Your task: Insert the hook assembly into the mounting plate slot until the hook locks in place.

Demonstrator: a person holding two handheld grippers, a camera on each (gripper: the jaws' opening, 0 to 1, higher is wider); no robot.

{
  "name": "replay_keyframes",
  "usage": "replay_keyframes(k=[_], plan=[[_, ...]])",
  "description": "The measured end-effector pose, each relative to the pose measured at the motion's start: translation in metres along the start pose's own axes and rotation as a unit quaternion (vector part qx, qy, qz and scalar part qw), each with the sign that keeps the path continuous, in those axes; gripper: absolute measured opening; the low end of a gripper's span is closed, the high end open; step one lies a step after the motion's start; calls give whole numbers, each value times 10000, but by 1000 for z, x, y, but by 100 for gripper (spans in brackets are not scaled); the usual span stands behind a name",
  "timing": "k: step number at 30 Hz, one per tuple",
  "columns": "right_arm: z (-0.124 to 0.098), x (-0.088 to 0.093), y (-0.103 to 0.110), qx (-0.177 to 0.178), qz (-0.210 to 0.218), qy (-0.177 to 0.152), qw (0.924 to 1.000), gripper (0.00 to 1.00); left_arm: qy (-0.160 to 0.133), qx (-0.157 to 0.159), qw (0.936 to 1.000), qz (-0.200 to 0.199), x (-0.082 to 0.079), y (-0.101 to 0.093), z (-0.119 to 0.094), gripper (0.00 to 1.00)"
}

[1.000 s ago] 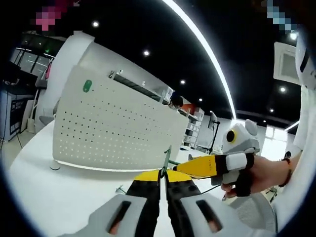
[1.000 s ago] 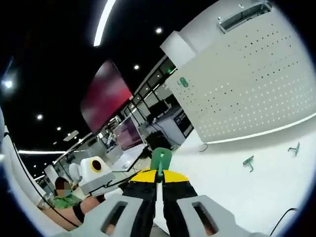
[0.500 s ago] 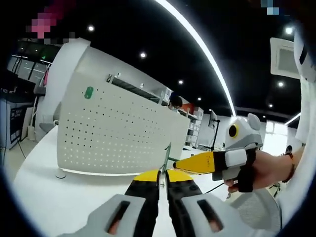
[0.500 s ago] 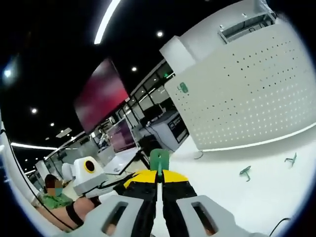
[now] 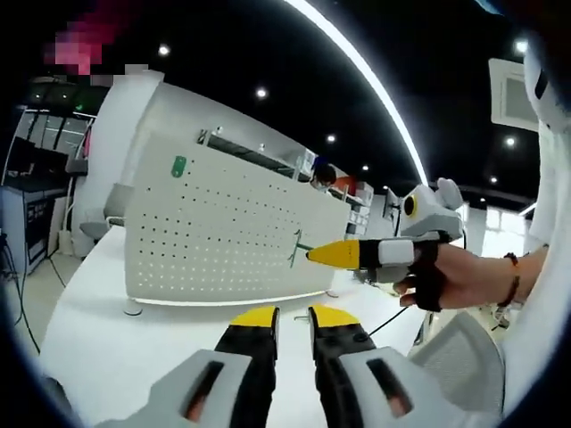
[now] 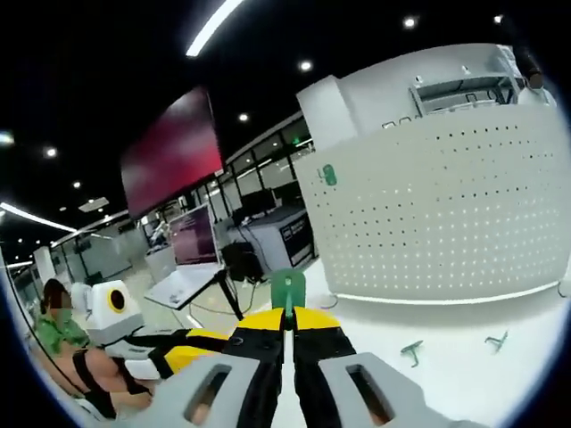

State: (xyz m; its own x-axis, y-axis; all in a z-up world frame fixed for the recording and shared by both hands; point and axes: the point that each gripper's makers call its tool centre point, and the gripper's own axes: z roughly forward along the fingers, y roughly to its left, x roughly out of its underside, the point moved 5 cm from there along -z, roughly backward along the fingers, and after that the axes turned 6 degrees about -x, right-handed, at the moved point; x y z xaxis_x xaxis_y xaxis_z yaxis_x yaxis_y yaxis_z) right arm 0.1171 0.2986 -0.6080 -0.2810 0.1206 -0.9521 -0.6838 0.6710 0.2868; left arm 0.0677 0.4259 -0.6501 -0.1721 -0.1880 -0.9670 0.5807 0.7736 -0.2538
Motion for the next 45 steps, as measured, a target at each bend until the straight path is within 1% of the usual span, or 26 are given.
replay_keyframes(k=[1,2,3,5,8,11,14,18,21,23,27,29,31,34,36,38,39,41,45], plan=[[2,-1,-1,92,32,-24,9999,1,63,-44,9999,-86,2,2,-2,16],[3,-1,0,107,21,-16,9999,1,92,-84,9999,-108,4,4,-4,16],[5,-2,0,159,-100,-20,9998,1,88,-127,9999,-50,5,6,-7,17],[7,-1,-1,256,-161,31,9995,1,100,-144,9998,-61,5,8,-11,19],[11,-3,-2,251,-103,-30,9996,1,163,-164,9997,80,6,11,-17,21],[17,-4,-3,293,-165,-50,9994,1,206,-162,9996,123,7,14,-21,23],[21,-5,-4,320,-75,-25,9995,1,260,-165,9995,70,9,16,-25,26],[25,-11,-5,441,-265,-8,9987,1,326,-158,9993,117,12,14,-29,29],[30,-15,-6,474,-431,52,9979,1,355,-224,9991,23,17,14,-31,30],[32,-17,-7,472,-449,43,9979,1,341,-251,9991,82,17,12,-32,31],[36,-22,-11,566,-575,4,9967,1,365,-261,9990,73,20,9,-32,35],[38,-26,-14,612,-590,-38,9964,1,348,-273,9990,90,21,7,-32,38],[40,-30,-17,679,-606,-49,9958,1,391,-305,9988,58,22,6,-32,39],[42,-38,-22,780,-648,-193,9947,1,324,-304,9990,87,21,5,-33,39],[45,-41,-25,852,-716,-159,9937,1,266,-331,9990,164,19,4,-34,39],[47,-45,-28,920,-702,-179,9931,1,276,-336,9990,91,17,5,-35,40],[48,-47,-28,938,-710,-189,9929,1,252,-359,9990,124,15,6,-37,41],[50,-52,-30,1011,-766,-231,9917,1,195,-373,9990,178,12,7,-39,43],[56,-61,-35,1129,-838,-270,9897,1,180,-430,9987,189,10,9,-43,48]])
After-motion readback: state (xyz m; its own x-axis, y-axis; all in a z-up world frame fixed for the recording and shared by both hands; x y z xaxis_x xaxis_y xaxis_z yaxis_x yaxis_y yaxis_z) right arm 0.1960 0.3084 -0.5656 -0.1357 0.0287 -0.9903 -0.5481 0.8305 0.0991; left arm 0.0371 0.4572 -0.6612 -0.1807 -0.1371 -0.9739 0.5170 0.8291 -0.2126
